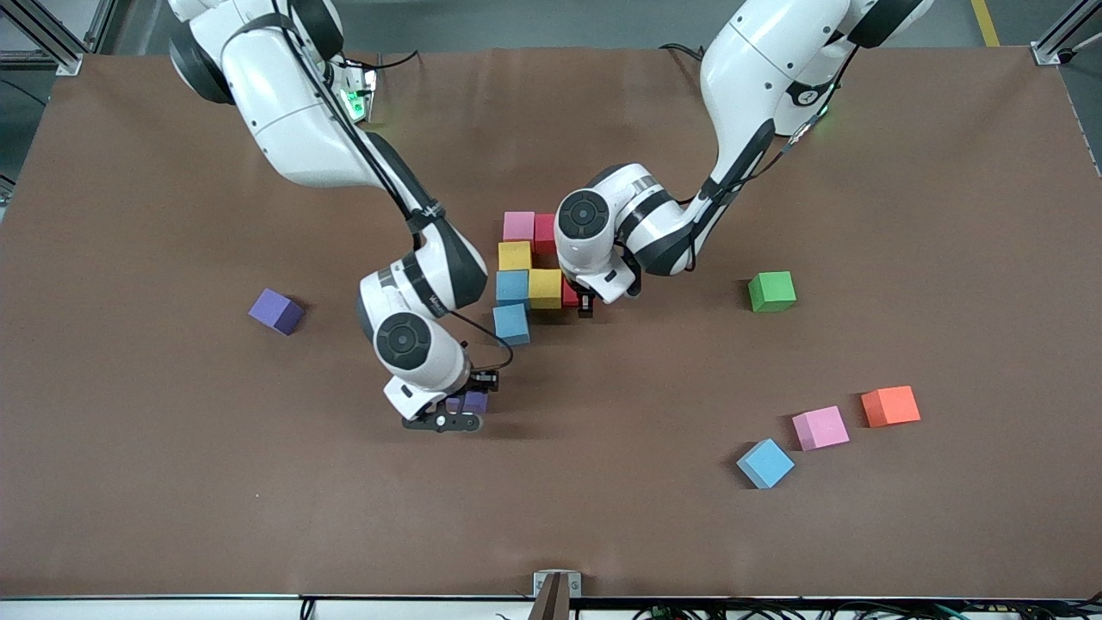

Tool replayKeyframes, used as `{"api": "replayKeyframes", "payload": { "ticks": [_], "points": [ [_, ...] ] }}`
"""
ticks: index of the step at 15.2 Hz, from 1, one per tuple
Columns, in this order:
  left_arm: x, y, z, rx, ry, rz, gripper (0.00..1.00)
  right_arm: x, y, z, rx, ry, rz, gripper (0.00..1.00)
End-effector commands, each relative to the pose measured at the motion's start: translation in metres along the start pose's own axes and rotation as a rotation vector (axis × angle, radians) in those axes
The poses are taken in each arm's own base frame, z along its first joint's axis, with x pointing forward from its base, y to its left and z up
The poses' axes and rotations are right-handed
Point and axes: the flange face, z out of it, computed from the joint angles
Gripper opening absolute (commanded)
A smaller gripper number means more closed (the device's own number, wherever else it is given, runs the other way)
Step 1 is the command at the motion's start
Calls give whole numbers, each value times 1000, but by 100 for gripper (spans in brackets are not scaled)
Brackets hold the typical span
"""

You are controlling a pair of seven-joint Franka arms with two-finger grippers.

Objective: Arrange 11 blocks into digit 3

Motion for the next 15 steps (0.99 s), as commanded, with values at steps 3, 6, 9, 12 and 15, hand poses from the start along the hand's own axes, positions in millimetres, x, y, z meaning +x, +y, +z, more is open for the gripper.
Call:
{"api": "replayKeyframes", "payload": {
  "ticks": [3,6,9,12,15],
  "points": [
    [-4,-4,1,-31,17,24,100,-18,-33,17,1,5,3,28],
    [-3,-3,-2,-32,20,23,100,-35,-51,22,-10,-1,-33,28],
    [-1,-2,-12,-29,38,20,100,-46,-55,33,-32,-15,-62,28],
    [4,-1,-26,-28,57,20,100,-58,-47,49,-74,-48,-98,29],
    [12,2,-47,-35,69,22,100,-66,-44,56,-88,-75,-111,29]
  ]
}}
